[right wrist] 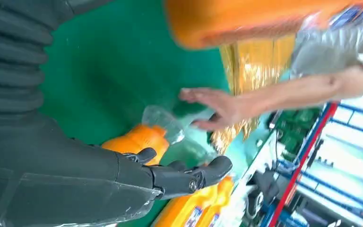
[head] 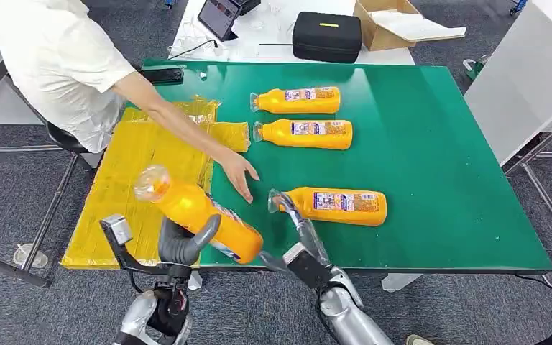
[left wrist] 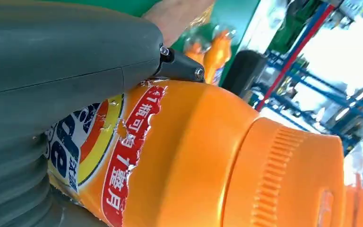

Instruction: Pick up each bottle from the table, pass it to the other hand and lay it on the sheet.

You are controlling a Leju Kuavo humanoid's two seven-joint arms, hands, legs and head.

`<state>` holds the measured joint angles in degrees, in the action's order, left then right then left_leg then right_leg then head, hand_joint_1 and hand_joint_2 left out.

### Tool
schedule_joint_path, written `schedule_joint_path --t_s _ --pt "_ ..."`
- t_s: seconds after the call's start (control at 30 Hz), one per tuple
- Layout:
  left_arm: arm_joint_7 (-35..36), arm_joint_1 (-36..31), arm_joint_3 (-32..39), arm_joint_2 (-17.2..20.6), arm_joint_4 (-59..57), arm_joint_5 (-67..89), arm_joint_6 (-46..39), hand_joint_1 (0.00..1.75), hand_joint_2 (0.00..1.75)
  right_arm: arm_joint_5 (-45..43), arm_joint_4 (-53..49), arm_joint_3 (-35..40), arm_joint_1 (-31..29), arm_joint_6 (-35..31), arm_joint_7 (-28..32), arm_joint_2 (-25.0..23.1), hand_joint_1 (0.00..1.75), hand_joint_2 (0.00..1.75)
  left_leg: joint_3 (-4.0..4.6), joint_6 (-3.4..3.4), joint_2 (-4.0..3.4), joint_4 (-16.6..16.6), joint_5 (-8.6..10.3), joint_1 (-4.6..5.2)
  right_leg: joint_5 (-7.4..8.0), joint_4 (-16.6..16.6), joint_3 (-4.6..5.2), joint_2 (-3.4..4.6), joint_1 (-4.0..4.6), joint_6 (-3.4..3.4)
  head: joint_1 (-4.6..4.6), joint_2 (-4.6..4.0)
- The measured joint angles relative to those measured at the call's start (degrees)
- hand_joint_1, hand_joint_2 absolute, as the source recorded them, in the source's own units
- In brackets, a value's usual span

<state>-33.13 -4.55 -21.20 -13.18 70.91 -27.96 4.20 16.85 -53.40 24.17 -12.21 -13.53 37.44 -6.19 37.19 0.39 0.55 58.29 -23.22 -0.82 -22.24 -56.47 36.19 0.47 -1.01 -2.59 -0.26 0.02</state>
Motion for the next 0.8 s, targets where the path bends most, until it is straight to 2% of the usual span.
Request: schedule_joint_path --t_s 0.2,0.23,0.27,0.3,0.33,0.37,0.4,0.43,0.73,0.8 --pt "0.0 0.1 0.2 0.0 0.2 0.0 -0.2 1.75 1.75 0.0 -0.1 -0.1 0.1 -0.3 0.1 0.0 0.0 0.0 0.0 0.0 0.0 0.0 0.0 0.0 0.0 0.0 0.0 0.0 0.0 0.0 0.0 -0.02" --pt "-0.3 0.3 0.6 0.0 1.2 0.8 -1.7 1.75 1.75 0.3 -0.5 -0.8 0.6 -2.2 0.6 0.0 0.0 1.75 0.0 0.0 0.0 0.0 0.0 0.0 0.0 0.0 0.0 0.0 0.0 0.0 0.02 0.0" --pt "-0.4 0.4 0.7 0.0 1.5 1.2 -2.4 1.75 1.75 0.4 -0.7 -1.0 0.8 -3.7 0.9 0.0 0.0 1.75 0.0 0.0 0.0 0.0 0.0 0.0 0.0 0.0 0.0 0.0 0.0 0.0 0.02 -0.02" --pt "-1.1 0.8 1.5 0.0 3.2 6.5 -9.8 1.75 1.75 1.2 -2.5 -2.9 2.3 -12.9 2.1 -0.4 0.0 1.75 0.01 0.0 0.03 0.0 0.0 0.0 0.0 0.0 0.0 -0.02 0.0 0.0 0.02 -0.02" --pt "-3.4 0.5 2.3 0.9 3.9 24.0 -28.6 1.75 1.75 11.7 -9.6 -6.6 5.7 -24.4 2.5 -0.5 0.0 1.75 0.01 0.0 0.03 0.0 -0.01 -0.01 0.0 0.0 0.02 -0.01 0.01 0.0 0.02 -0.02" --pt "-0.5 -2.8 3.9 3.1 1.7 50.0 -42.5 1.75 1.75 28.8 -18.6 -12.0 8.3 -26.2 2.7 -0.5 0.0 1.75 0.0 -0.01 0.06 0.0 0.03 -0.02 -0.01 0.0 0.02 -0.04 0.02 0.01 0.0 0.0" --pt "3.4 -5.1 4.9 3.9 -1.1 60.6 -42.4 1.75 1.75 28.3 -20.1 -12.5 8.4 -26.3 2.7 -0.3 0.0 1.75 0.0 0.01 0.1 0.0 0.09 -0.02 -0.02 0.0 -0.02 -0.08 0.01 0.0 0.02 -0.02" --pt "5.3 -5.9 5.2 4.2 -2.5 64.1 -42.4 1.75 1.75 27.9 -20.8 -12.6 8.5 -26.3 2.7 -0.3 0.0 1.75 -0.02 0.01 0.07 0.0 0.09 -0.02 0.01 0.0 -0.02 -0.07 0.01 0.02 0.02 -0.02" --pt "7.1 -8.8 6.4 5.7 -7.9 64.9 -41.9 1.75 1.75 27.6 -24.3 -13.5 9.2 -26.3 2.7 0.1 0.0 1.75 -0.01 0.02 -0.03 0.0 0.1 0.01 0.07 0.0 0.04 -0.01 -0.01 0.01 0.02 -0.02" --pt "11.5 -10.3 6.1 6.0 -10.3 70.5 -39.5 1.75 1.75 26.3 -24.3 -13.2 9.2 -26.3 2.7 0.3 0.0 1.75 0.01 0.01 0.02 0.0 0.1 0.01 0.05 0.0 0.04 -0.02 -0.01 0.02 0.02 -0.02"
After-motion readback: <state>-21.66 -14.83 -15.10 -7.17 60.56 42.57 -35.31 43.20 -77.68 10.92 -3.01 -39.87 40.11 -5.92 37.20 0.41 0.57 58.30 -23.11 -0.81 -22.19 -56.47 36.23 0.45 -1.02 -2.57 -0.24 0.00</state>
